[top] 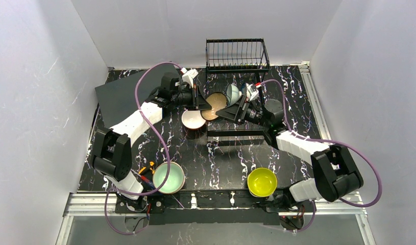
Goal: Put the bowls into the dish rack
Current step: Pick up the bowl from the center of the board.
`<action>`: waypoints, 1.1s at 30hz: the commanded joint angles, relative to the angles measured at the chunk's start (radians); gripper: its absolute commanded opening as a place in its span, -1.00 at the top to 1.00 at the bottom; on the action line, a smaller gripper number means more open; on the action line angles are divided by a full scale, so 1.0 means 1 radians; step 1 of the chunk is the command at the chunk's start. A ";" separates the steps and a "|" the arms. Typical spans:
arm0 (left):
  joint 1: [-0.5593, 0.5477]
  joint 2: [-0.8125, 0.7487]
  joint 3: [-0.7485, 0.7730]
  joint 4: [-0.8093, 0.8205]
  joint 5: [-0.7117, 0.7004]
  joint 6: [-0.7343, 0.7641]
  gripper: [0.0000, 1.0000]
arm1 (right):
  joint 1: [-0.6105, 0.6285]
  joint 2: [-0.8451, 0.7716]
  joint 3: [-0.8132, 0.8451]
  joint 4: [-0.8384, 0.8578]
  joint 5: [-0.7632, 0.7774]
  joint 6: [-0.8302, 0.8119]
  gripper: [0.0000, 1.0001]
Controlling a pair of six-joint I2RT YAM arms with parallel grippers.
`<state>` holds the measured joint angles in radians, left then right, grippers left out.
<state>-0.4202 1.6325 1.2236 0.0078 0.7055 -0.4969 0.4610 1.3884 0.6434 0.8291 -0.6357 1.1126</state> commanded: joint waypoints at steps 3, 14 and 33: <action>-0.017 -0.072 0.026 0.035 0.090 -0.015 1.00 | 0.001 -0.036 0.092 -0.082 0.064 -0.116 -0.97; -0.057 -0.077 0.055 -0.067 0.027 0.074 1.00 | 0.001 -0.005 0.122 -0.058 0.027 -0.075 -0.97; -0.063 -0.068 0.061 -0.086 -0.003 0.067 0.74 | 0.002 -0.047 0.148 -0.206 0.037 -0.226 0.97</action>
<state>-0.4469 1.6306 1.2434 -0.0643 0.6067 -0.4053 0.4583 1.3872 0.7113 0.6170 -0.6277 1.0019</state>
